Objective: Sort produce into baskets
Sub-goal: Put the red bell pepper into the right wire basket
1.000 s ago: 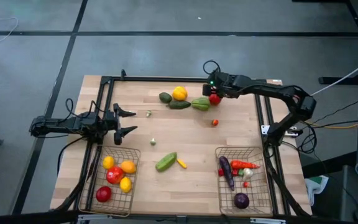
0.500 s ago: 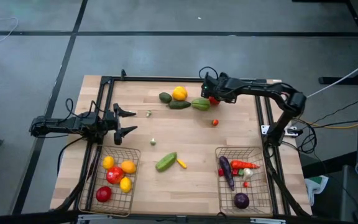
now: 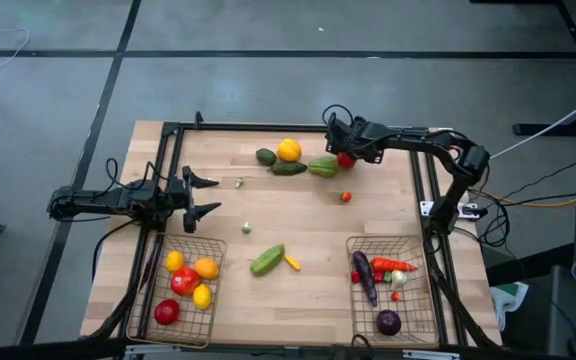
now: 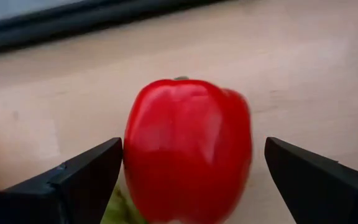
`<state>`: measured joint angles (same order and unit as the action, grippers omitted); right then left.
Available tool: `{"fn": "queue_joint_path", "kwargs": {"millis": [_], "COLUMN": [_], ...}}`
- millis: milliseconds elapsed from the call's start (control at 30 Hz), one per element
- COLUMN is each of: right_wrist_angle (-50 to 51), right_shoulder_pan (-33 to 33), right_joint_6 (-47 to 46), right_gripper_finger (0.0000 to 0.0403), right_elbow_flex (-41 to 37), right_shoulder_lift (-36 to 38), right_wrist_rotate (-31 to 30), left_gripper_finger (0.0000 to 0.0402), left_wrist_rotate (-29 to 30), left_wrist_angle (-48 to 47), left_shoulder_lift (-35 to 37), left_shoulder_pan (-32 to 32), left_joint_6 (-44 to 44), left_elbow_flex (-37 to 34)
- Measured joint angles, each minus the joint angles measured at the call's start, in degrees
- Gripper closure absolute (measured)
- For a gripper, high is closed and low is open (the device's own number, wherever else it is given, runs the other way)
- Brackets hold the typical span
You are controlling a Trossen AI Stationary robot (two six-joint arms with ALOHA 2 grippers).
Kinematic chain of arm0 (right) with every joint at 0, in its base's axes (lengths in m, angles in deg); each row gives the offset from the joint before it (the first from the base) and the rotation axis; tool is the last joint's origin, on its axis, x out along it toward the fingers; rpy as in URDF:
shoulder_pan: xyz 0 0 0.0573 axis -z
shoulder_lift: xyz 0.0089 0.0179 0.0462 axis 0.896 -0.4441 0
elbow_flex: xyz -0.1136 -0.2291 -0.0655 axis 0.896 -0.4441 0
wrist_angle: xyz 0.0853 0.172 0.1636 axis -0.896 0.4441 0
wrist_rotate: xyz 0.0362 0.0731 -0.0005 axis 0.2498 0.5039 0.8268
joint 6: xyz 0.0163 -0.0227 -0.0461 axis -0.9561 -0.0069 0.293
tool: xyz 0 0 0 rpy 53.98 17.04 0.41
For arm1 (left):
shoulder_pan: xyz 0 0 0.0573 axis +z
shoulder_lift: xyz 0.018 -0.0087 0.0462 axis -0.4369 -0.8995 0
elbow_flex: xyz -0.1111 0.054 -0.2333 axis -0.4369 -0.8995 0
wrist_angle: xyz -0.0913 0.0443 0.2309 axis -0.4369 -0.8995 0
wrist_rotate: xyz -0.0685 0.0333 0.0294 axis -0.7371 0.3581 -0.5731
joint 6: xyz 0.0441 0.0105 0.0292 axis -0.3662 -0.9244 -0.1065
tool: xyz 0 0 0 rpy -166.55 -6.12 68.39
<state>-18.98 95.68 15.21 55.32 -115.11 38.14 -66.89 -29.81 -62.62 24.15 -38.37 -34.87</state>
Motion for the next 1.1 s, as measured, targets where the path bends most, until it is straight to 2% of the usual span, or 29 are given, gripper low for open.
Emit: {"fn": "queue_joint_path", "kwargs": {"millis": [300, 700, 800, 1000, 1100], "right_wrist_angle": [-2.5, -2.8, -2.8, -2.8, -2.2], "right_shoulder_pan": [1.9, 1.7, 1.7, 1.7, 1.7], "right_joint_6": [2.6, 3.4, 3.4, 3.6, 4.0], "right_gripper_finger": [0.0013, 0.0014, 0.0027, 0.0081, 0.0087], "right_elbow_flex": [0.0, 0.0, 0.0, 0.0, 0.0], "right_shoulder_lift": [-4.6, -5.4, -5.4, -5.3, -4.8], "right_wrist_rotate": [5.7, 5.6, 5.5, 5.5, 6.1], "left_gripper_finger": [0.0095, 0.0095, 0.0095, 0.0096, 0.0096], "left_wrist_rotate": [0.0, 0.0, 0.0, 0.0, 0.0], "left_wrist_angle": [0.0, 0.0, 0.0, 0.0, 0.0], "left_shoulder_lift": [0.0, 0.0, 0.0, 0.0, 0.0], "left_shoulder_pan": [0.0, 0.0, 0.0, 0.0, 0.0], "left_joint_6": [0.0, 0.0, 0.0, 0.0, 0.0], "left_elbow_flex": [0.0, 0.0, 0.0, 0.0, 0.0]}}
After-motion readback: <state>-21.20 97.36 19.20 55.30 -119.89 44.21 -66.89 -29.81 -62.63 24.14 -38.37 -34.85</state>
